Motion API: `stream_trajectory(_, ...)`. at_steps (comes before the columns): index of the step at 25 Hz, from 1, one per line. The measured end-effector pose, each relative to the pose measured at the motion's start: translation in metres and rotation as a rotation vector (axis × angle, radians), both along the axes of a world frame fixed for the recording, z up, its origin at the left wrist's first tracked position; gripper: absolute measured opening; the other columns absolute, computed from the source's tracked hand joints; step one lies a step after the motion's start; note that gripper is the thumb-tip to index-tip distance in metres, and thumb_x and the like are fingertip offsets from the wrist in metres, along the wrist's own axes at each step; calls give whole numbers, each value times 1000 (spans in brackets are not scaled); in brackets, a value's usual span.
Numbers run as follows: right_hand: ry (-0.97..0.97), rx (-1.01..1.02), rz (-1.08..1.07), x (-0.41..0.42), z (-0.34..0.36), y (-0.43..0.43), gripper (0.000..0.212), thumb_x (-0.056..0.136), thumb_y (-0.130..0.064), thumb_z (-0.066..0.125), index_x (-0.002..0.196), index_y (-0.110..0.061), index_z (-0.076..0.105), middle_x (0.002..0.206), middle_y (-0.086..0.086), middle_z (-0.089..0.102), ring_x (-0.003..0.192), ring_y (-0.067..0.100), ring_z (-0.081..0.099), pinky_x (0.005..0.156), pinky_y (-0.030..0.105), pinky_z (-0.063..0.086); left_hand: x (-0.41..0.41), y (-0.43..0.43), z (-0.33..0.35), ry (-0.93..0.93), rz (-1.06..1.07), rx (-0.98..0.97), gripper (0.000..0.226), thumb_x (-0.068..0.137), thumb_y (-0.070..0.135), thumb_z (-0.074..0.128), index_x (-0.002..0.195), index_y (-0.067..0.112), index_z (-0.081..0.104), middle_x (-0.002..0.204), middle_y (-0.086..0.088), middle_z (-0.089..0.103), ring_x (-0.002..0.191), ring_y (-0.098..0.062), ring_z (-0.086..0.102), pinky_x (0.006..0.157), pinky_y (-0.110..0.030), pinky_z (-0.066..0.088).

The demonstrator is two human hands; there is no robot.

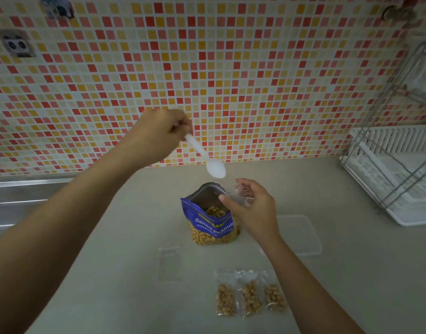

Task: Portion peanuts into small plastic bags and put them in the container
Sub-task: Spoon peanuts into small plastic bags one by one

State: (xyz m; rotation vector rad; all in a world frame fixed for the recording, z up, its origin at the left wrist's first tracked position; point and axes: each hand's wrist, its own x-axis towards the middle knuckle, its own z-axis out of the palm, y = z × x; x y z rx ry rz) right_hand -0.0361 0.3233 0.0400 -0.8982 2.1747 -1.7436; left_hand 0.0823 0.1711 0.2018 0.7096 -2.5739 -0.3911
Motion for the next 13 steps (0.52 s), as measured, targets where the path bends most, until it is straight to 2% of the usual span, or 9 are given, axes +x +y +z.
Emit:
stream_trajectory(3, -93, -30, 8, -5, -6, 7, 45, 68, -34, 81, 107, -26, 61, 101, -7, 64, 91, 5, 61, 71, 15, 51, 3, -7, -43, -144, 23, 38, 22, 95, 15, 47, 106, 9, 65, 100, -7, 68, 78, -13, 57, 69, -17, 41)
stream_trajectory(6, -142, -27, 31, -7, -10, 11, 43, 69, -32, 80, 107, -27, 61, 102, -11, 64, 94, 4, 61, 74, 18, 51, -20, 11, -97, -458, -142, -181, 25, 93, 17, 50, 114, 9, 60, 111, -8, 66, 98, -20, 61, 85, -28, 47)
stream_trajectory(8, -149, -25, 35, -7, -14, 11, 43, 69, -32, 80, 107, -25, 61, 103, -9, 66, 93, 5, 62, 75, 20, 52, -33, 22, -119, -600, -171, -241, 25, 91, 15, 52, 114, 6, 59, 111, -11, 64, 100, -24, 62, 85, -31, 50)
stream_trajectory(10, -163, -26, 40, -7, -16, 12, 42, 70, -31, 80, 107, -24, 62, 104, -8, 66, 92, 3, 62, 76, 21, 52, -45, 29, -133, -643, -136, -195, 22, 91, 12, 50, 110, 3, 59, 109, -14, 64, 99, -26, 62, 81, -31, 49)
stream_trajectory(13, -190, -28, 53, -7, -20, 14, 42, 70, -31, 79, 107, -24, 62, 102, -10, 66, 92, 3, 62, 76, 21, 51, -56, 32, -143, -505, 47, 35, 22, 92, 14, 48, 105, 2, 61, 106, -13, 65, 94, -26, 62, 73, -29, 48)
